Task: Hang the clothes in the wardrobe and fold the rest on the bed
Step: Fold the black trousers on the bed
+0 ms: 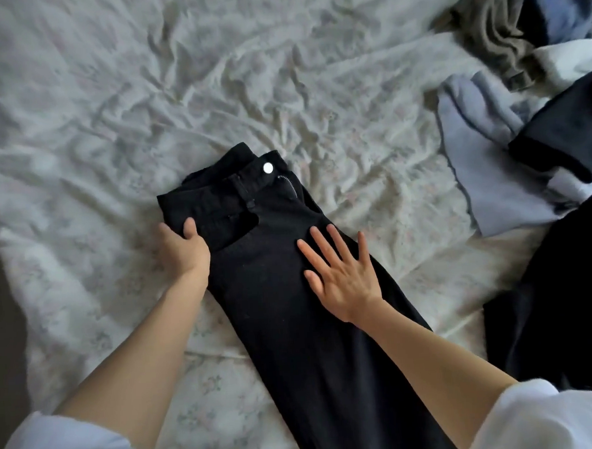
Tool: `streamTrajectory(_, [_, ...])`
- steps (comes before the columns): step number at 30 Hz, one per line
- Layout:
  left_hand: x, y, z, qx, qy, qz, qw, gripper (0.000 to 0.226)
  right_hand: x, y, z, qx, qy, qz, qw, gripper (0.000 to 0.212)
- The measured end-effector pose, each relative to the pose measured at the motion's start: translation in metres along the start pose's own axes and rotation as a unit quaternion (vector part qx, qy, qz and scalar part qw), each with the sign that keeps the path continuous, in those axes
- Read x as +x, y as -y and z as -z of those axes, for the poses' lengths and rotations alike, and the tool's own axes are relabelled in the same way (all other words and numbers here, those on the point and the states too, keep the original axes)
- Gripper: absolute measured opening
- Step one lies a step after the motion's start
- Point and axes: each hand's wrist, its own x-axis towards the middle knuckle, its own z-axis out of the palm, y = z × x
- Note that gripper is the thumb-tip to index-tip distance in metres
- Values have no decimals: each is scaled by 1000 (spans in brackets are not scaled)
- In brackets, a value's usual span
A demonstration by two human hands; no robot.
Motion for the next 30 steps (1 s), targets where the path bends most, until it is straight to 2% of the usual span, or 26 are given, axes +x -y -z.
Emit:
streamTrajectory(2, [3, 0, 3, -32, 11, 21, 999, 50, 3, -6, 1, 2, 4, -12, 1000, 55])
streamTrajectory(4, [5, -1, 6, -57, 56, 69, 994, 51, 11, -10, 12, 42, -15, -66, 997, 57])
streamTrajectory(7, [9, -7, 19, -175, 167, 156, 958, 49, 39, -9, 40, 170, -93, -126, 973, 51])
streamTrajectory(8, [10, -12, 24, -211, 213, 177, 937, 53, 52, -7, 50, 234, -96, -119, 960, 54])
streamTrajectory(10, [6, -20, 28, -231, 284, 195, 910, 54, 74, -3, 68, 381, -48, -91, 919, 63])
streamTrajectory(13, [-2, -32, 30, -243, 334, 187, 891, 44, 101, 3, 86, 531, 12, -114, 839, 73])
streamTrajectory(16, [-9, -40, 34, -251, 334, 159, 895, 32, 112, 5, 97, 631, 34, -167, 757, 71])
streamTrajectory(19, [-22, -48, 44, -264, 335, 111, 898, 28, 110, 1, 104, 666, 33, -197, 719, 63])
streamTrajectory(23, [-46, -60, 63, -268, 333, 10, 904, 26, 99, -9, 131, 728, 46, -212, 650, 30])
streamTrajectory(27, [-84, -65, 83, -205, 365, -98, 903, 23, 69, -24, 163, 744, 16, -196, 639, 41])
streamTrajectory(30, [-113, -54, 95, -83, 367, -191, 907, 24, 32, -40, 170, 788, 19, -207, 580, 50])
